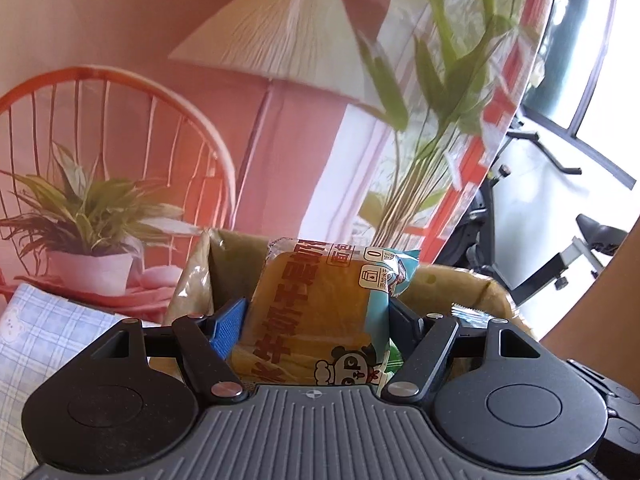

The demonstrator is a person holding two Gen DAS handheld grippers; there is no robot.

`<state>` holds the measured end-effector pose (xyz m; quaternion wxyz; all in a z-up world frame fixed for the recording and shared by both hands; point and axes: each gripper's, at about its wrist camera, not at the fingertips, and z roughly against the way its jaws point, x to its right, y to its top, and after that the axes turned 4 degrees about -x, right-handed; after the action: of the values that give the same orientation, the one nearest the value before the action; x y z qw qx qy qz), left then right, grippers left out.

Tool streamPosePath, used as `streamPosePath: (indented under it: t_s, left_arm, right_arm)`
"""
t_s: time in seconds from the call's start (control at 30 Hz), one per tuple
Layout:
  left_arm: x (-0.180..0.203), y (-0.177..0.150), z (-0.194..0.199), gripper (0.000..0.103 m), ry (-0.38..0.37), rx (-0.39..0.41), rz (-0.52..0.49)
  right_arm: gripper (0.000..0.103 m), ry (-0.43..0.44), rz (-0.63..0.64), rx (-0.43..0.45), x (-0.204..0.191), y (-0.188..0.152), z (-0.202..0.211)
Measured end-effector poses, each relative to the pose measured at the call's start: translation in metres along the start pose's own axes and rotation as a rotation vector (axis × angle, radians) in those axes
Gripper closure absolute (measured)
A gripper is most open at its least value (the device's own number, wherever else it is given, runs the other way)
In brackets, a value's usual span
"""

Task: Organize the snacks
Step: 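Lift both packets and carry them over the cardboard box, then open both grippers to drop the packets into the box, then lower left gripper to the white cracker packet while right gripper reaches orange sausage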

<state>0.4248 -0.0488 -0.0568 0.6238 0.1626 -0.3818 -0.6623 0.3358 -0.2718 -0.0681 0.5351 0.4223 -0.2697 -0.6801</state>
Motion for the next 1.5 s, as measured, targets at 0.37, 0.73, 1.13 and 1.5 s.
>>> streamPosePath:
  t_s: [0.37, 0.73, 1.13, 1.5]
  left_arm:
    - [0.003, 0.000, 0.028, 0.017, -0.095, 0.092, -0.046]
    - [0.002, -0.021, 0.093, 0.017, -0.095, 0.173, -0.126]
    - [-0.035, -0.090, 0.133, 0.018, -0.070, 0.164, -0.103]
    - [-0.050, -0.163, 0.109, 0.019, -0.068, 0.041, -0.078]
  right_arm:
    - [0.047, -0.005, 0.008, 0.033, -0.002, -0.006, 0.010]
    - [0.046, 0.013, 0.014, 0.079, -0.010, -0.020, 0.050]
    - [0.046, 0.027, 0.056, 0.112, -0.023, -0.056, 0.095]
    - [0.046, 0.016, 0.044, 0.065, -0.022, -0.109, 0.108]
